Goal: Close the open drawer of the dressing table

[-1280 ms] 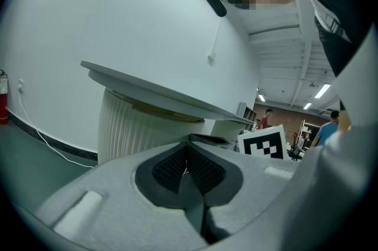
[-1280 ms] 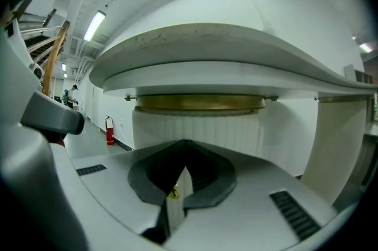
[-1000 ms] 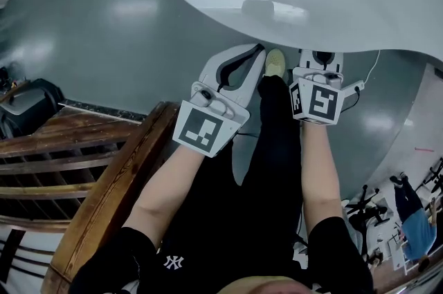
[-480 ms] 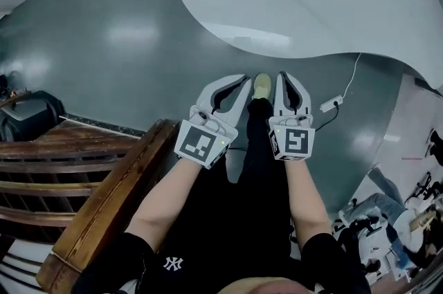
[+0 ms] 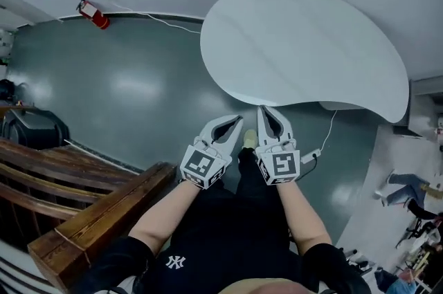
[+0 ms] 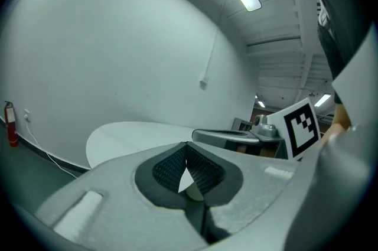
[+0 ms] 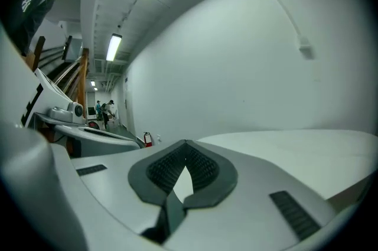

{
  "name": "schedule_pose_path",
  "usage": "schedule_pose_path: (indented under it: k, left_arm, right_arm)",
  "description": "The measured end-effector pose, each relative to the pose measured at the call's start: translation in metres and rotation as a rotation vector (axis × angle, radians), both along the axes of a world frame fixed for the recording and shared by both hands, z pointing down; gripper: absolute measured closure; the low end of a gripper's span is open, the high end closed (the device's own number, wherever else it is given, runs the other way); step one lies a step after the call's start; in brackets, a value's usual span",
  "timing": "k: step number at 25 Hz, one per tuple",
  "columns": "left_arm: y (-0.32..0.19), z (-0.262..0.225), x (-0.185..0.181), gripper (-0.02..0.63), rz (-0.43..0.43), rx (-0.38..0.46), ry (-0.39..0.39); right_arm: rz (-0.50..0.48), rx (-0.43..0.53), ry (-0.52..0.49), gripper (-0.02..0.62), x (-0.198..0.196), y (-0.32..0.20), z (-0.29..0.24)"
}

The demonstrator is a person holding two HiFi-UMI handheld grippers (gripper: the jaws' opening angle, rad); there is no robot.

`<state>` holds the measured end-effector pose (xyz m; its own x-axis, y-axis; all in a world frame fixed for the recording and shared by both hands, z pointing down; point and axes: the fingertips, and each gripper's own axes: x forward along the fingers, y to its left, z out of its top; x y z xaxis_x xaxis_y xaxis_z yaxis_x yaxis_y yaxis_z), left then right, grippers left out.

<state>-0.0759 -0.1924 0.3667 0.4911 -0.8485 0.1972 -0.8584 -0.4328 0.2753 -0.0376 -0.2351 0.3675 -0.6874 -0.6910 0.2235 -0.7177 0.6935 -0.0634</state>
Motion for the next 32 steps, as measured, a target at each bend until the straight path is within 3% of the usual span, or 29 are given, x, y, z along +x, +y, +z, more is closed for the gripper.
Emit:
schedule_pose_path:
  k: [10,21,32]
  left_arm:
    - [0.008,-0.098,-0.011,0.597,-0.015,0.116,0.001]
    - [0.016,-0.145,-0.008,0.597,0.025,0.165,0.013]
    - [0.019,-0.16,-0.004,0.597,0.028,0.191,0.019]
  right_arm:
    - [-0.042,0.091,-0.043,0.58,-0.013,0.025,-0.095]
    - [-0.014,0.149,-0.068,0.58,-0.015,0.039,-0.144]
    - [-0.014,0.18,-0.069,0.581,-0.014,0.043,-0.163]
